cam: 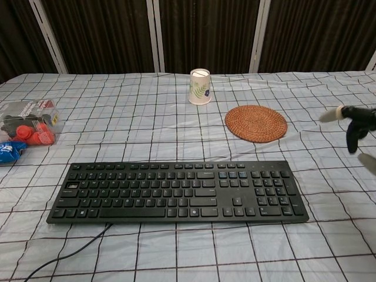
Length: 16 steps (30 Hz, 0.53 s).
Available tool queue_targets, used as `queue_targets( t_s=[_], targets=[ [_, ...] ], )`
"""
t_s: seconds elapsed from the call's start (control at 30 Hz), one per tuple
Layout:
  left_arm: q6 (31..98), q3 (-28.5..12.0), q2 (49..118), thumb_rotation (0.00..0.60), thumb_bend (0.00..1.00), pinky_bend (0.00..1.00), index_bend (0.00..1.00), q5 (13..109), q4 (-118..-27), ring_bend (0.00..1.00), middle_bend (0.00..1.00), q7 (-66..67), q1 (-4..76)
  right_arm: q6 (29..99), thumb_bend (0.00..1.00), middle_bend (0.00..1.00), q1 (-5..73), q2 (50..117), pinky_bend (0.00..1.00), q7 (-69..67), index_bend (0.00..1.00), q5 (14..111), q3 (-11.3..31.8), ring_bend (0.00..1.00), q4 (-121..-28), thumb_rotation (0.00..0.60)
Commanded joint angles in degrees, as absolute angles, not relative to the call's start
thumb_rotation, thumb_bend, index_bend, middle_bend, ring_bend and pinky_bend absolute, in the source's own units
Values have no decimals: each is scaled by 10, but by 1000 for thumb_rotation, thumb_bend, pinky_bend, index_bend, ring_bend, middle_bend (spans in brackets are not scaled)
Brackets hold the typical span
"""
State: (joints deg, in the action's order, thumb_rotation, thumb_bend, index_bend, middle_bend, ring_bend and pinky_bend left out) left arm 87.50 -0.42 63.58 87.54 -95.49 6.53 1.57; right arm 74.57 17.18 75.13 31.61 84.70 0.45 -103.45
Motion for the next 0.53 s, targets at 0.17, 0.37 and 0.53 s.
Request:
queue_targets(
  t_s=[0.17,0.37,0.53],
  targets=[
    [877,-4,637,600,97,0,0,876,-955,0,0,69,15,806,180,0,125,662,0,218,0,859,0,0,-1033,600],
    [876,-4,638,600,97,0,0,876,-955,0,0,69,15,854,164,0,91,661,0,174,0,877,-8,0,-973,600],
    [877,-3,637,600,98,0,0,878,-954,0,0,67,15,874,165,0,83,677,0,153,0,879,3,0,-943,600]
  ],
)
